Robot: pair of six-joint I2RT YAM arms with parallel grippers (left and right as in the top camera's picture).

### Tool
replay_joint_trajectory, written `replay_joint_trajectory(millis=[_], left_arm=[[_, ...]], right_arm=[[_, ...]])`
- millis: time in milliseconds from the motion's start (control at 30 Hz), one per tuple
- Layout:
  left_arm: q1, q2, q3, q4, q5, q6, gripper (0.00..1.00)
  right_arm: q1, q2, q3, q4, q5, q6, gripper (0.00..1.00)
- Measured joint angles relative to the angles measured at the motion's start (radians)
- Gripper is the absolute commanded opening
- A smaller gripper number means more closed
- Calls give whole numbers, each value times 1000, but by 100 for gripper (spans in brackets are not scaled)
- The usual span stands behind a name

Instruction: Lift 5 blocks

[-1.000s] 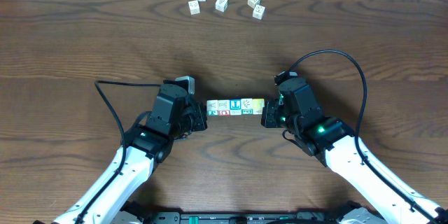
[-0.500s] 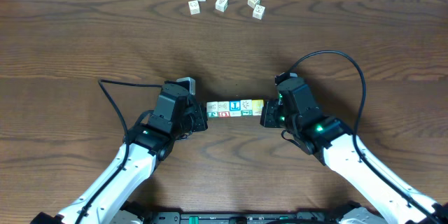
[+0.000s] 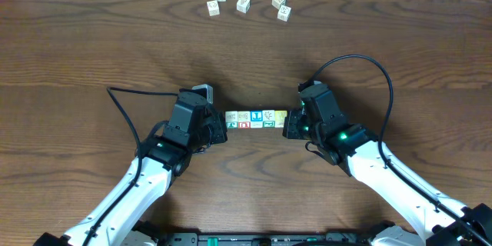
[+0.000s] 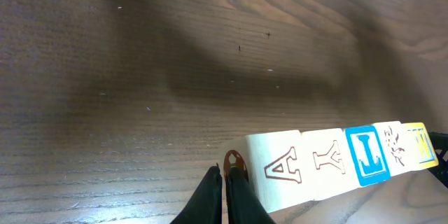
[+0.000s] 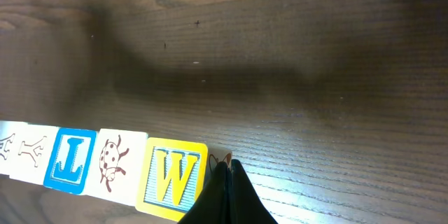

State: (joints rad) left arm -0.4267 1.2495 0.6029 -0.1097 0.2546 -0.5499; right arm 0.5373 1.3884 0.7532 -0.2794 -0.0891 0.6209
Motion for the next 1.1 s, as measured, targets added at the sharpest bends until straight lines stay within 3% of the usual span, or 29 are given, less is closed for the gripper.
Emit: replay_joint_trajectory(millis=[1100], left_arm=[[0,40,0,-4,1,0,7]], right_arm=[[0,20,0,8,-3,5,1]])
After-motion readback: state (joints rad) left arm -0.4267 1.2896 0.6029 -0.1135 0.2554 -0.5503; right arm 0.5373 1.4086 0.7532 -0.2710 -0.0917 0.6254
